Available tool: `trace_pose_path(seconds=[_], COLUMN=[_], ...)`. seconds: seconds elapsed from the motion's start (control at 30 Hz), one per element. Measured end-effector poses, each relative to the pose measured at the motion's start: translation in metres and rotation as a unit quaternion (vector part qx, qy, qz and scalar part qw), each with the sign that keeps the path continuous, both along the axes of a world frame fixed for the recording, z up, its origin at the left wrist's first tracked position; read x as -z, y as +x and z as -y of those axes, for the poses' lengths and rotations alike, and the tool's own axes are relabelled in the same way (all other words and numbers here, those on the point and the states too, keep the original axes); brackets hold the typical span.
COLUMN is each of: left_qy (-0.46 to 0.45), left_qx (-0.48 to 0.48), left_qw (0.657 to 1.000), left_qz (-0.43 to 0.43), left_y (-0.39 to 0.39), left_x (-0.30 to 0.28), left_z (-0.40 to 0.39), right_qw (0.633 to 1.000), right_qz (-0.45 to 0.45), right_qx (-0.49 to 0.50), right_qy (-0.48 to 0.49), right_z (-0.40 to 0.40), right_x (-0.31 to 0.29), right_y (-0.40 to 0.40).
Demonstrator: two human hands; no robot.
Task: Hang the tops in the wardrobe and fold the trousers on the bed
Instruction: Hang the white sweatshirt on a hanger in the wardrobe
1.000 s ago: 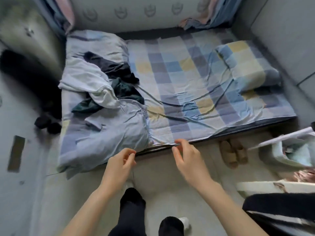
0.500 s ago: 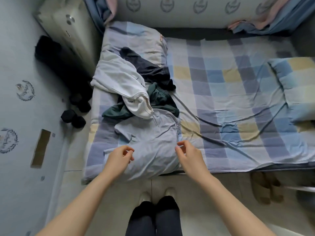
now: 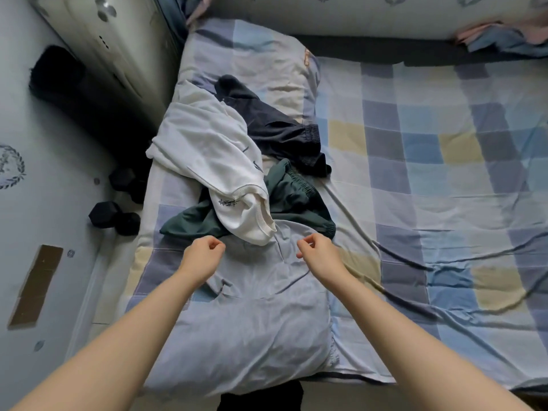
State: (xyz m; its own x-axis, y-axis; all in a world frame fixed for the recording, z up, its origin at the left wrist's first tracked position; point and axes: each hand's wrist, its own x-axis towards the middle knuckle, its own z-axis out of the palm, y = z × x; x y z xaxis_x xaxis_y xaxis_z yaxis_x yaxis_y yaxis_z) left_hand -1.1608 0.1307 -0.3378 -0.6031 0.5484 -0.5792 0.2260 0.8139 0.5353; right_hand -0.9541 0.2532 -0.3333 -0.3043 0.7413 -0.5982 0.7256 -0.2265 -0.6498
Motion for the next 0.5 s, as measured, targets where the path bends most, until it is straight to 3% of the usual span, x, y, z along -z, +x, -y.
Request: trace_pose_path(seconds=[0.07,0.13,0.3,0.5], left_qy=[0.014,0.012,-0.010,-0.033], left_qx=[-0.049,-0.059,0.112,0.248], left_qw=[0.997,0.996,0.987,0.931], left_qz=[0.057,0.062,-0.115,-0.267], left_y=[-0.011,-0.023,-0.035,-0.057], left_x=[0.022,0.049,0.102,0.156], left_z=[-0.028,-0.057,-0.107,-0.143], right_qw=[0.999,0.992,0.972,0.969], right_qz=[-0.016,-0.044,-0.057,-0.070], right_qx=[0.022,0.069,0.139,0.127], right_qy=[-0.038,-0.093,-0.182,-0.201], right_z=[-0.014,-0.025,-0.042,-0.047], right_x=[0.029,0.065,0.136,0.198], right_y=[-0.016,-0.036,-0.073,-0.092])
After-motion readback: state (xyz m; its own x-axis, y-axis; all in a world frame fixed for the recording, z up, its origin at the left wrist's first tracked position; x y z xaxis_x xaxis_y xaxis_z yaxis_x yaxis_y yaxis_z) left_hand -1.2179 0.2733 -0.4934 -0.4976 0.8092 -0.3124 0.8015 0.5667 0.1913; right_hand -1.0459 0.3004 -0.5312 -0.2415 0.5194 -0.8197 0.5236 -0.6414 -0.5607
